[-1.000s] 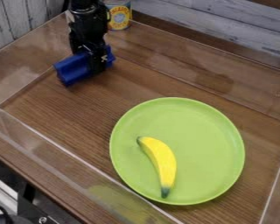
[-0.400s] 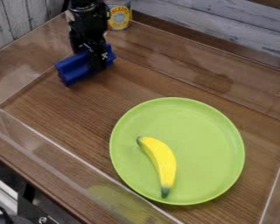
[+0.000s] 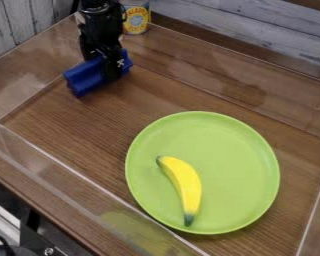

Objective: Put the blue object in the green plate

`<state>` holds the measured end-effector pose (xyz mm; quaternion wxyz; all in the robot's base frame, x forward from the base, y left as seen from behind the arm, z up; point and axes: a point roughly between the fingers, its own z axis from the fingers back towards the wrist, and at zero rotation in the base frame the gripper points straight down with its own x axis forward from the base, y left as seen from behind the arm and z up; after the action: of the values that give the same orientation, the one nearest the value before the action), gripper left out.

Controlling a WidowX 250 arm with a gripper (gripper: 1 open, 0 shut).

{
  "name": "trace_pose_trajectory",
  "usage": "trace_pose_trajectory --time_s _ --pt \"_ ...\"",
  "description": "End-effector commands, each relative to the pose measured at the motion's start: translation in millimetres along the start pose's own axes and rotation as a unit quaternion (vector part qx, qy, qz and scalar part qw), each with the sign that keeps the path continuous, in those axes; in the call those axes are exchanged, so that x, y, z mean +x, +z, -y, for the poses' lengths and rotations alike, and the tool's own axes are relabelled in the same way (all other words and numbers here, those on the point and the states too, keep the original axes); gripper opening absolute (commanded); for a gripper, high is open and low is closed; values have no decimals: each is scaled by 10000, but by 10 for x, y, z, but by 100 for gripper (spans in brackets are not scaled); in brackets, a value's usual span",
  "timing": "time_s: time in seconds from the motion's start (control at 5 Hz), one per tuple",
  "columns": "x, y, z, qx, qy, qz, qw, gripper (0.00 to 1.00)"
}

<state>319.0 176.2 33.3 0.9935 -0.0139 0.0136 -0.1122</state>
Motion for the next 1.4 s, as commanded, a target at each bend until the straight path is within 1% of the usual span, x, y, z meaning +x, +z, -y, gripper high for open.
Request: trace_pose_trajectory --time_s 0.0,1.2 --pt "73 70 -6 111 -2 134 9998 0" --pt "166 -25 114 102 84 146 9998 0"
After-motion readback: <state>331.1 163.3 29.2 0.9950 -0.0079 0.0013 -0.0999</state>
